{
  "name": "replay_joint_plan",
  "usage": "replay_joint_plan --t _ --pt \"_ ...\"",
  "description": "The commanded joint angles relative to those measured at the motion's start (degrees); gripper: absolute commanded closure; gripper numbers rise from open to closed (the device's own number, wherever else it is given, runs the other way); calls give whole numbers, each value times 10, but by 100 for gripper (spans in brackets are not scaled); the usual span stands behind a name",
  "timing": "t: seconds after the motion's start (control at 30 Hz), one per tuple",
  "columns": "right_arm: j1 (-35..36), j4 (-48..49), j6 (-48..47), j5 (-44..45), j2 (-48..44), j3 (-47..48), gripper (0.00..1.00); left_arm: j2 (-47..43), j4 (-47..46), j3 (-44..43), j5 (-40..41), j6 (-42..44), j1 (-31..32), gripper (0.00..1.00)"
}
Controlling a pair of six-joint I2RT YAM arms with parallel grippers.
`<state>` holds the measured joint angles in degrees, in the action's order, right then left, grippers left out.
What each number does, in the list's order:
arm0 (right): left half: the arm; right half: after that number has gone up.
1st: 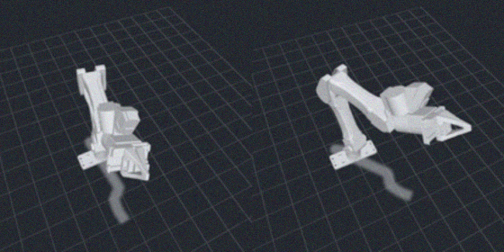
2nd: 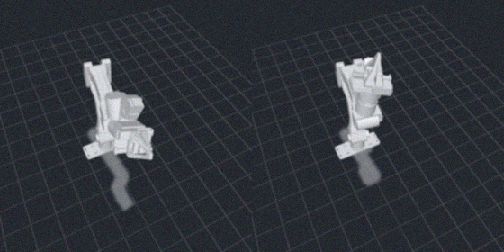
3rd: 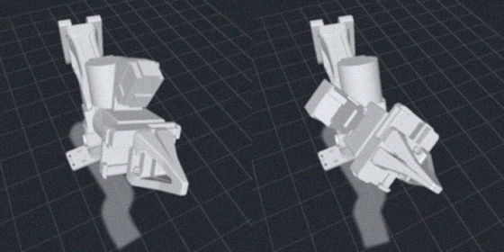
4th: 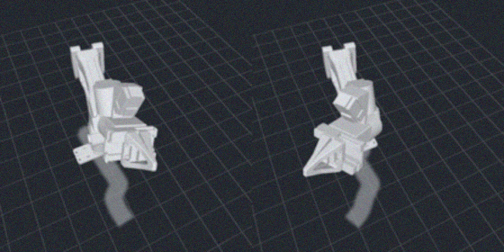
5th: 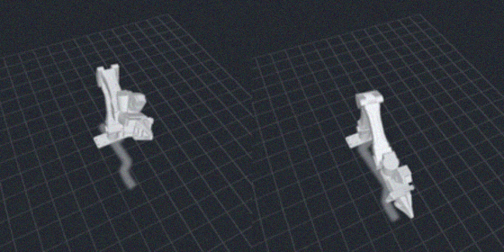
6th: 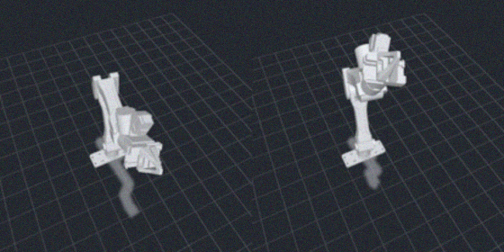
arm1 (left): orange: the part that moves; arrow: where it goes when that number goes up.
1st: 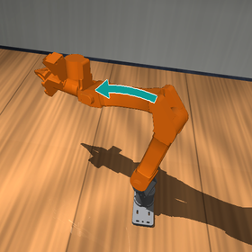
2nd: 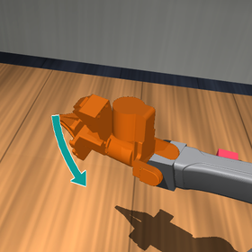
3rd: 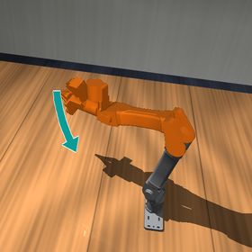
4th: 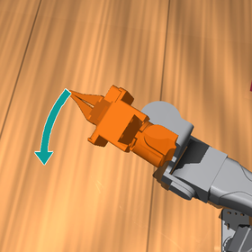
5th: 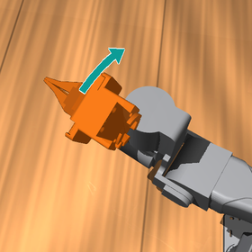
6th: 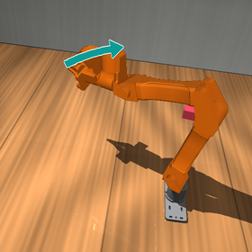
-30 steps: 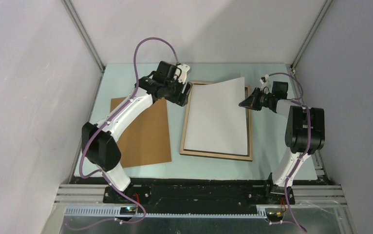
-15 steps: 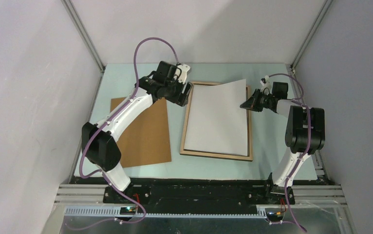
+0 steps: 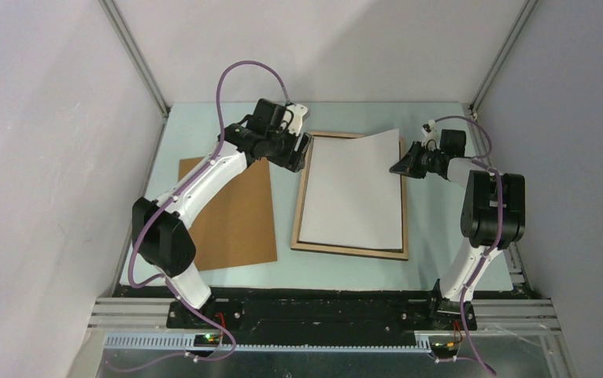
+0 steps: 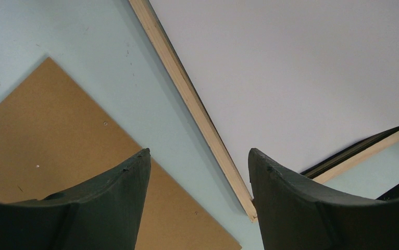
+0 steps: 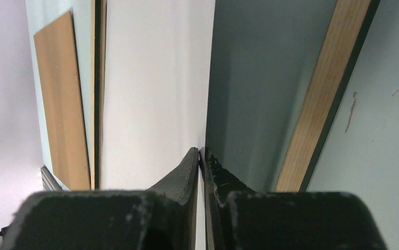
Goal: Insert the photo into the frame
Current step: Turn over the photo from the photo frame.
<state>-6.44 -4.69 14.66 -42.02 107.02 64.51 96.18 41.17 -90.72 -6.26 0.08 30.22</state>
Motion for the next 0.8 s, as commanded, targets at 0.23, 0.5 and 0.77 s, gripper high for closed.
replay_joint_plan --t 0.23,0.5,0.77 --pt "15 -22 -18 21 14 44 88 -29 -14 9 -10 11 -4 26" --pt "17 -31 -17 36 9 43 83 -33 -14 11 -10 11 -4 26" --pt "17 -30 -17 49 5 43 83 -33 -14 12 -9 11 -4 26"
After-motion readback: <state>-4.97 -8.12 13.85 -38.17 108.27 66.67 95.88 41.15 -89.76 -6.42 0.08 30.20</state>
